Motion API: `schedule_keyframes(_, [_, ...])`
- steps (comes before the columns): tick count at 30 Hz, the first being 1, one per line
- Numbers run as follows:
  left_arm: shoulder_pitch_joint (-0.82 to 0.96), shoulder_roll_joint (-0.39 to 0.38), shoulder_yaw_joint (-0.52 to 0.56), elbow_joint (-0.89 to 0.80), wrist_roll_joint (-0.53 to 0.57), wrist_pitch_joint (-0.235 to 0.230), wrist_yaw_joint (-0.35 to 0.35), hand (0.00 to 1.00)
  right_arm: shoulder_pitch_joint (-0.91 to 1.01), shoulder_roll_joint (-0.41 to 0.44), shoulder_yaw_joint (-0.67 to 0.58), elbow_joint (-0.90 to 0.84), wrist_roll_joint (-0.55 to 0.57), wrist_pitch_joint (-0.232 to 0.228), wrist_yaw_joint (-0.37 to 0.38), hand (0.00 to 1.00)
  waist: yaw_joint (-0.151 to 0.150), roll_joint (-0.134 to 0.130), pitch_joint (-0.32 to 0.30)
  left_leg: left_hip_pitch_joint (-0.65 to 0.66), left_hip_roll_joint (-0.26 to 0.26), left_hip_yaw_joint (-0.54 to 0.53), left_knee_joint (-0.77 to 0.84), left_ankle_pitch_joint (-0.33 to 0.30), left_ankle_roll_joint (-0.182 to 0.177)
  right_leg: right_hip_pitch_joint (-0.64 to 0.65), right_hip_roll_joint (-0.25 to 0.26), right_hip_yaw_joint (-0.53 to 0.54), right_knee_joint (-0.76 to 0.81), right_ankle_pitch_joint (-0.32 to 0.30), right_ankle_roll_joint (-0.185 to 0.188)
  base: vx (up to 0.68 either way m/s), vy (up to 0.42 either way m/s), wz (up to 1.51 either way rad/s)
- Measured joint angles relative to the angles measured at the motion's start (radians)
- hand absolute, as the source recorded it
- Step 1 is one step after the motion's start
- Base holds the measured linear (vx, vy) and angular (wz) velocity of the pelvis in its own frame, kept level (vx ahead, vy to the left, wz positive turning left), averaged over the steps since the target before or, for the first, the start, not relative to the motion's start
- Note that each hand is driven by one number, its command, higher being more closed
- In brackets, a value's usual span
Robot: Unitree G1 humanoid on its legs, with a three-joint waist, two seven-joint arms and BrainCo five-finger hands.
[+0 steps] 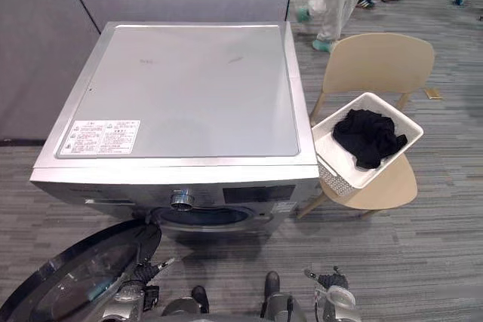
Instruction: Pick up the laundry basket with both hands and put the clothes into the washing machine.
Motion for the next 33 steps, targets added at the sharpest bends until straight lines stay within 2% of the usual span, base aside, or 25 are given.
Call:
schedule_keyframes(2, [-0.004, 0.008, -0.021, 0.001, 0.0, -0.001, 0.0, 0.0, -0.021, 0.002, 0.009, 0.003, 0.0, 0.001, 0.0, 0.0, -0.001, 0.0, 0.0, 0.005, 0.003, 0.062, 0.006, 0.0, 0.0, -0.035, 0.01, 0.04, -0.002, 0.032, -0.003, -0.07, 0.006, -1.18])
schedule_keyframes(3, [-0.007, 0.012, -0.029, 0.0, 0.002, -0.003, 0.001, 0.0, -0.034, 0.002, 0.02, 0.003, 0.0, 0.001, 0.0, 0.0, 0.0, 0.0, 0.001, 0.005, 0.022, 0.115, 0.014, -0.003, 0.003, -0.074, 0.022, 0.001, -0.008, 0.069, -0.02, -0.12, -0.052, -1.34])
schedule_keyframes(4, [-0.005, 0.015, -0.032, 0.0, 0.005, -0.002, 0.0, 0.0, -0.042, 0.005, 0.032, 0.0, 0.0, 0.001, 0.0, 0.0, 0.001, -0.005, 0.001, 0.007, 0.031, 0.152, 0.02, -0.005, 0.006, -0.084, 0.018, -0.062, -0.016, 0.068, -0.042, -0.16, -0.094, -1.35])
schedule_keyframes(5, [-0.008, 0.019, -0.039, 0.002, 0.023, -0.001, 0.001, 0.0, -0.06, 0.002, 0.038, -0.001, 0.0, 0.001, -0.002, 0.0, -0.008, 0.005, 0.009, 0.024, 0.05, 0.232, 0.028, -0.022, 0.011, -0.103, -0.019, -0.306, 0.036, -0.047, -0.12, -0.12, -0.069, -1.5])
schedule_keyframes(6, [-0.005, 0.022, -0.059, 0.001, 0.041, -0.002, -0.001, 0.0, -0.06, 0.003, 0.057, 0.004, 0.0, 0.001, -0.004, 0.0, -0.007, 0.011, 0.012, 0.056, 0.076, 0.305, 0.037, -0.035, -0.007, -0.093, -0.078, -0.547, 0.103, -0.104, -0.153, -0.1, -0.063, -1.61])
schedule_keyframes(8, [0.013, 0.024, -0.068, 0.001, 0.045, -0.001, -0.002, 0.0, -0.077, 0.004, 0.101, 0.012, -0.002, 0.001, -0.003, 0.0, 0.007, 0.006, 0.013, 0.109, 0.116, 0.42, 0.079, -0.071, -0.037, -0.077, -0.169, -0.788, 0.237, -0.136, -0.182, -0.01, -0.145, -1.93])
schedule_keyframes(9, [0.017, 0.034, -0.071, 0.001, 0.052, -0.001, -0.001, 0.0, -0.084, 0.003, 0.113, 0.011, -0.005, 0.001, -0.003, 0.0, 0.004, -0.011, 0.013, 0.131, 0.13, 0.472, 0.126, -0.103, -0.054, -0.08, -0.192, -0.819, 0.288, -0.137, -0.158, 0.03, -0.192, -1.86])
schedule_keyframes(10, [0.017, 0.036, -0.077, 0.002, 0.061, 0.0, -0.001, 0.0, -0.083, 0.001, 0.118, 0.011, -0.006, 0.001, -0.004, 0.0, 0.004, -0.006, 0.018, 0.141, 0.156, 0.505, 0.167, -0.123, -0.066, -0.089, -0.182, -0.805, 0.308, -0.136, -0.153, 0.06, -0.207, -1.71])
schedule_keyframes(11, [0.021, 0.032, -0.078, 0.003, 0.067, -0.001, -0.001, 0.0, -0.085, -0.007, 0.128, 0.011, -0.008, 0.001, -0.004, 0.0, 0.003, 0.015, 0.022, 0.166, 0.218, 0.557, 0.262, -0.142, -0.083, -0.107, -0.133, -0.753, 0.32, -0.151, -0.159, 0.15, -0.242, -1.75])
schedule_keyframes(12, [0.011, 0.028, -0.077, 0.005, 0.068, -0.003, -0.001, 0.0, -0.086, -0.016, 0.142, 0.018, -0.017, 0.001, -0.005, 0.0, 0.004, 0.02, 0.026, 0.136, 0.294, 0.511, 0.419, -0.129, -0.036, -0.123, -0.094, -0.702, 0.325, -0.164, -0.172, 0.18, -0.248, -1.68])
schedule_keyframes(13, [0.008, 0.024, -0.079, 0.006, 0.068, -0.003, -0.002, 0.0, -0.086, -0.022, 0.144, 0.028, -0.022, 0.001, -0.005, 0.0, 0.004, 0.027, 0.031, 0.102, 0.334, 0.459, 0.517, -0.114, 0.061, -0.12, -0.07, -0.679, 0.316, -0.165, -0.175, 0.19, -0.239, -1.63])
schedule_keyframes(14, [0.008, 0.01, -0.079, 0.008, 0.068, -0.005, -0.002, 0.0, -0.088, -0.03, 0.156, 0.045, -0.031, 0.005, -0.007, 0.0, 0.007, 0.039, 0.046, 0.004, 0.381, 0.303, 0.717, -0.092, 0.189, -0.101, -0.021, -0.609, 0.276, -0.162, -0.176, 0.12, -0.187, -1.63])
schedule_keyframes(15, [0.009, -0.003, -0.084, 0.009, 0.069, -0.007, -0.003, 0.0, -0.092, -0.041, 0.157, 0.05, -0.04, 0.007, -0.016, 0.0, 0.007, 0.052, 0.061, -0.083, 0.323, 0.134, 0.801, -0.136, 0.116, -0.083, 0.009, -0.557, 0.243, -0.157, -0.176, 0.14, -0.135, -1.69])
schedule_keyframes(17, [0.015, -0.004, -0.116, 0.008, 0.066, -0.013, -0.002, 0.0, -0.091, -0.056, 0.157, 0.051, -0.042, 0.01, -0.025, 0.0, 0.02, 0.06, 0.072, -0.178, 0.199, -0.028, 0.777, -0.182, 0.053, -0.042, 0.039, -0.515, 0.183, -0.151, -0.17, 0.22, -0.034, -1.72])
schedule_keyframes(18, [0.019, -0.009, -0.117, -0.002, 0.065, -0.017, 0.0, 0.0, -0.089, -0.056, 0.156, 0.05, -0.042, 0.011, -0.029, 0.0, 0.041, 0.063, 0.076, -0.211, 0.144, -0.071, 0.699, -0.182, 0.053, -0.008, 0.058, -0.499, 0.135, -0.121, -0.147, 0.23, -0.016, -1.67])
schedule_keyframes(20, [0.018, -0.019, -0.117, -0.006, 0.058, -0.024, 0.001, 0.0, -0.089, -0.055, 0.153, 0.048, -0.045, 0.008, -0.038, 0.0, 0.061, 0.069, 0.089, -0.263, 0.063, -0.135, 0.52, -0.175, 0.047, 0.033, 0.082, -0.46, 0.082, -0.097, -0.14, 0.19, 0.02, -1.33])
schedule_keyframes(21, [0.016, -0.022, -0.117, -0.007, 0.056, -0.025, 0.001, 0.0, -0.088, -0.054, 0.153, 0.047, -0.05, 0.006, -0.043, 0.0, 0.06, 0.074, 0.091, -0.285, 0.02, -0.173, 0.388, -0.153, 0.018, 0.044, 0.091, -0.44, 0.062, -0.095, -0.14, 0.28, 0.078, -1.13])
schedule_keyframes(24, [0.008, -0.029, -0.109, -0.006, 0.053, -0.024, 0.002, 0.0, -0.062, -0.047, 0.156, 0.031, -0.052, 0.007, -0.045, 0.0, 0.089, 0.072, 0.103, -0.274, -0.05, -0.196, 0.201, 0.024, 0.052, 0.102, 0.095, -0.389, -0.01, -0.082, -0.12, 0.33, 0.097, -0.71])
schedule_keyframes(27, [-0.006, -0.039, -0.101, -0.022, 0.039, -0.025, 0.001, 0.0, -0.057, -0.047, 0.154, 0.028, -0.052, 0.008, -0.048, 0.0, 0.082, 0.062, 0.105, -0.289, -0.081, -0.207, 0.213, -0.002, 0.119, 0.116, 0.076, -0.403, -0.028, -0.096, -0.088, 0.36, 0.118, 0.14])
schedule_keyframes(28, [-0.006, -0.038, -0.092, -0.025, 0.037, -0.025, 0.0, 0.0, -0.057, -0.045, 0.158, 0.028, -0.053, 0.007, -0.047, 0.0, 0.089, 0.055, 0.108, -0.286, -0.087, -0.199, 0.239, -0.03, 0.15, 0.114, 0.054, -0.415, 0.031, -0.142, -0.035, 0.47, 0.185, 0.39])
schedule_keyframes(29, [0.001, -0.038, -0.081, -0.024, 0.023, -0.022, -0.017, 0.0, -0.051, -0.04, 0.158, 0.03, -0.061, 0.006, -0.047, 0.0, 0.095, 0.05, 0.111, -0.242, -0.086, -0.186, 0.23, -0.064, 0.138, 0.089, 0.017, -0.413, 0.182, -0.209, 0.017, 0.42, 0.168, 0.39])
schedule_keyframes(30, [0.0, -0.037, -0.069, -0.017, -0.002, -0.016, -0.049, 0.0, -0.052, -0.036, 0.159, 0.03, -0.063, 0.005, -0.047, 0.0, 0.095, 0.047, 0.112, -0.219, -0.09, -0.19, 0.222, -0.079, 0.133, 0.062, -0.008, -0.408, 0.288, -0.237, 0.039, 0.53, 0.196, 0.45])
schedule_keyframes(31, [0.003, -0.023, -0.072, -0.023, -0.006, -0.023, -0.045, 0.0, -0.064, -0.02, 0.168, 0.029, -0.071, 0.004, -0.043, 0.0, 0.098, 0.021, 0.106, -0.182, -0.112, -0.215, 0.217, -0.089, 0.138, -0.024, -0.074, -0.378, 0.549, -0.256, 0.072, 0.38, 0.11, 0.61])
schedule_keyframes(32, [0.002, -0.013, -0.076, -0.027, -0.006, -0.023, -0.028, 0.0, -0.066, -0.012, 0.168, 0.028, -0.071, 0.004, -0.042, 0.0, 0.094, -0.002, 0.109, -0.156, -0.14, -0.24, 0.215, -0.098, 0.149, -0.1, -0.126, -0.342, 0.755, -0.209, 0.082, 0.57, 0.065, 1.19])
schedule_keyframes(33, [0.002, -0.01, -0.09, -0.029, -0.006, -0.021, -0.009, 0.0, -0.074, -0.017, 0.167, 0.027, -0.07, 0.003, -0.043, 0.0, 0.077, -0.003, 0.111, -0.116, -0.16, -0.307, 0.22, -0.126, 0.16, -0.194, -0.151, -0.275, 0.965, -0.194, 0.074, 0.48, -0.013, 1.24])
